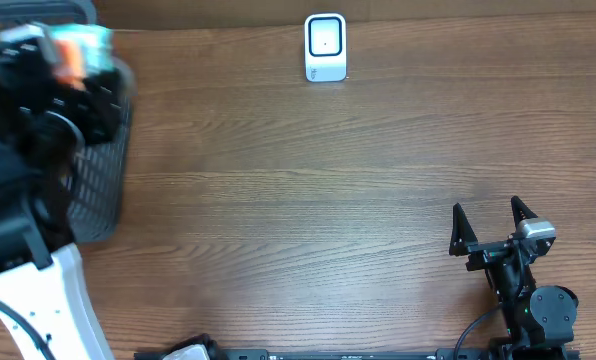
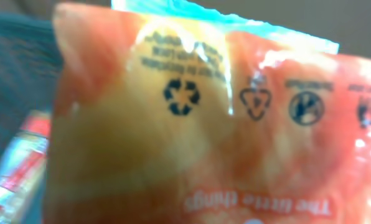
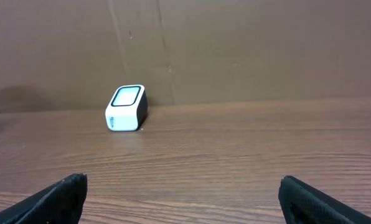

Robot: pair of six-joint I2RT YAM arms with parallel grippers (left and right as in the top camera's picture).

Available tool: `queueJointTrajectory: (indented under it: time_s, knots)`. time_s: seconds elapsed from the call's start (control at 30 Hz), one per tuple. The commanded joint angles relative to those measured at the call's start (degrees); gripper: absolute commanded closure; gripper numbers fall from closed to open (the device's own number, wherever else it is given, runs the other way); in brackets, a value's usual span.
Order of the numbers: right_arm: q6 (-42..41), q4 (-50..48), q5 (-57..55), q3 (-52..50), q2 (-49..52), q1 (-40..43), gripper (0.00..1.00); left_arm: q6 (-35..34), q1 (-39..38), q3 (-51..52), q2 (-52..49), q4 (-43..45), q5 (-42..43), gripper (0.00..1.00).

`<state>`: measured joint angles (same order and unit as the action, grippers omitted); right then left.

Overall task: Scan the item barcode
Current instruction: 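Lift the packet out of the basket and carry it toward table centre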

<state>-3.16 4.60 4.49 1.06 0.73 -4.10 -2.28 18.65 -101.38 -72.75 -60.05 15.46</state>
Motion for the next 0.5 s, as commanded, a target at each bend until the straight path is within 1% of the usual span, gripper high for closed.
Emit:
queueJointTrajectory:
  time_s: [0.0, 0.07, 0.17, 0.27, 0.47]
  knots:
    - [0.22, -0.17, 0.13, -0.61, -0.46, 0.37, 0.0, -0.92, -5.01, -1.88, 1.51, -4.48, 0.46, 0.55]
    - [0.22, -0.2, 0.13, -0.61, -0.46, 0.37, 0.0, -0.79, -8.52, -1.4, 0.98, -8.28, 0.46, 0.55]
    - [0.22, -0.2, 0.15, -0.61, -0.46, 0.37, 0.0, -0.74, -13.55, 0.42, 0.46, -10.34, 0.46, 0.56]
    - [0.22, -0.2, 0.13, -0.61, -0.46, 0.37, 0.0, -1.03, -19.26, 4.2, 0.44, -9.81, 0.35, 0.56]
    - [0.22, -0.2, 0.15, -0.61, -0.46, 0.37, 0.0, -6.4, -31.17, 15.67, 0.44, -5.22, -4.96, 0.57]
